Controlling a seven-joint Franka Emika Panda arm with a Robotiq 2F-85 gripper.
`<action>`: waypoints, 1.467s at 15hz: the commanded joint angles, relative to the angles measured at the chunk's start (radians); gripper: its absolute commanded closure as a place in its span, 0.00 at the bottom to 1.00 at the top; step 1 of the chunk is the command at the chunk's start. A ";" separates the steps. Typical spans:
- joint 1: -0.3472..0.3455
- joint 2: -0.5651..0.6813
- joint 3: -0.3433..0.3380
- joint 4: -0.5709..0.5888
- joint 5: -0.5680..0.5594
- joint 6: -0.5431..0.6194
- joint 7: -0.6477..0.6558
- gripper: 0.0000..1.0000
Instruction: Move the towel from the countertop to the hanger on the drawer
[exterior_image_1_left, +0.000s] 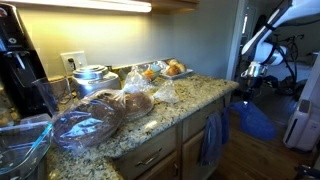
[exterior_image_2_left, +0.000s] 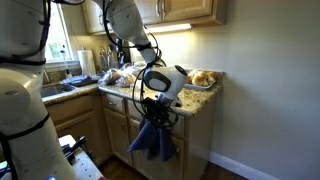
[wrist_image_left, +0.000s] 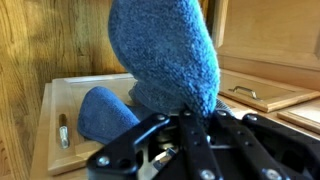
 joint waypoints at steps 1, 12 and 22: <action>-0.038 0.000 0.035 0.014 0.032 -0.023 -0.070 0.93; -0.064 0.113 0.044 0.099 0.036 0.021 -0.084 0.93; -0.061 0.155 0.063 0.130 0.015 0.083 -0.083 0.93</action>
